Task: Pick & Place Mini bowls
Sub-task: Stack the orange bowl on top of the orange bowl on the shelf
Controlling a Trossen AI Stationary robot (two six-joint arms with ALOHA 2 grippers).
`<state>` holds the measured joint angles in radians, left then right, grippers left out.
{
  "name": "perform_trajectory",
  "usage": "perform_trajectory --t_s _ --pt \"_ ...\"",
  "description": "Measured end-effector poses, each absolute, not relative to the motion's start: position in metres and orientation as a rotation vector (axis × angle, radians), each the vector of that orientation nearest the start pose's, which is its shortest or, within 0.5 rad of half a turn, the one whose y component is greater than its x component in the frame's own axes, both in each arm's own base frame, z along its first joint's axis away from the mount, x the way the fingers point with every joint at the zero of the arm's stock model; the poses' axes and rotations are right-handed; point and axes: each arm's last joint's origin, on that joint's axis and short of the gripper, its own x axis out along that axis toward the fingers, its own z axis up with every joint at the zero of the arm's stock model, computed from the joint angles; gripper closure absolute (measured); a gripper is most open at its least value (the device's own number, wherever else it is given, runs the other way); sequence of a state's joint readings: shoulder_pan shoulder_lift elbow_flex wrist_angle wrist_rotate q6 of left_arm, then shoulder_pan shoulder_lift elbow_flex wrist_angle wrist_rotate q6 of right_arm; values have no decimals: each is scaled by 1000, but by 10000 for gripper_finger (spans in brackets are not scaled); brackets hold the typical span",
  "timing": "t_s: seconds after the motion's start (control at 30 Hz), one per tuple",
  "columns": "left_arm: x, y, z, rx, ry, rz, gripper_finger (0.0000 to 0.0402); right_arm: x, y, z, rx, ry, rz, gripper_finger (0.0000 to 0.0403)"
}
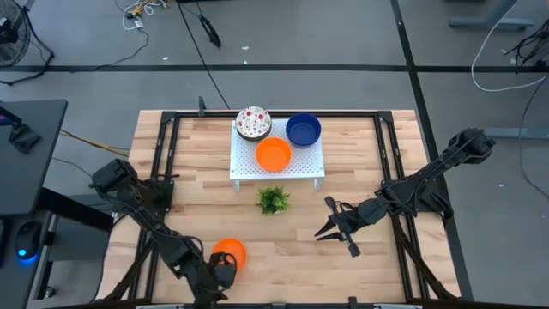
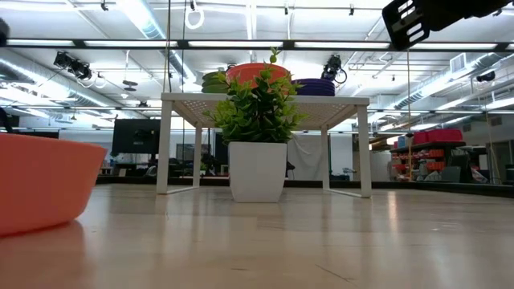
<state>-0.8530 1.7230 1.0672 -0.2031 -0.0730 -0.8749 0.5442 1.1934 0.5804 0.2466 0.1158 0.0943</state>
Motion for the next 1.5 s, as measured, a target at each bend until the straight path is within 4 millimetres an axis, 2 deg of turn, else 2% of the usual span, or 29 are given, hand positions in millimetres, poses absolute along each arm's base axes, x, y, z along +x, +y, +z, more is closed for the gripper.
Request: perform_trajectory --t_s 0.13,0.27,0.57,0.7,0.87,1.1,1.37,1.5 --pt "240 -264 192 -434 994 -336 247 214 125 222 -27 371 406 351" --pt "244 -257 189 -379 973 -275 242 213 125 222 -28 376 406 351" --pt "238 -241 178 -253 1141 -213 166 213 125 222 -29 378 406 351" --pt "235 -239 175 -172 1132 -180 164 213 125 222 -29 378 406 351" --pt "233 -239 175 -83 1083 -145 192 213 125 221 -30 380 405 351" --pt "234 -240 167 -64 1099 -136 251 213 125 220 -15 397 401 351" --pt "236 -242 160 -51 1109 -124 293 213 125 220 -10 404 399 351" --pt "236 -241 160 -43 1104 -121 336 213 125 219 -11 406 399 351"
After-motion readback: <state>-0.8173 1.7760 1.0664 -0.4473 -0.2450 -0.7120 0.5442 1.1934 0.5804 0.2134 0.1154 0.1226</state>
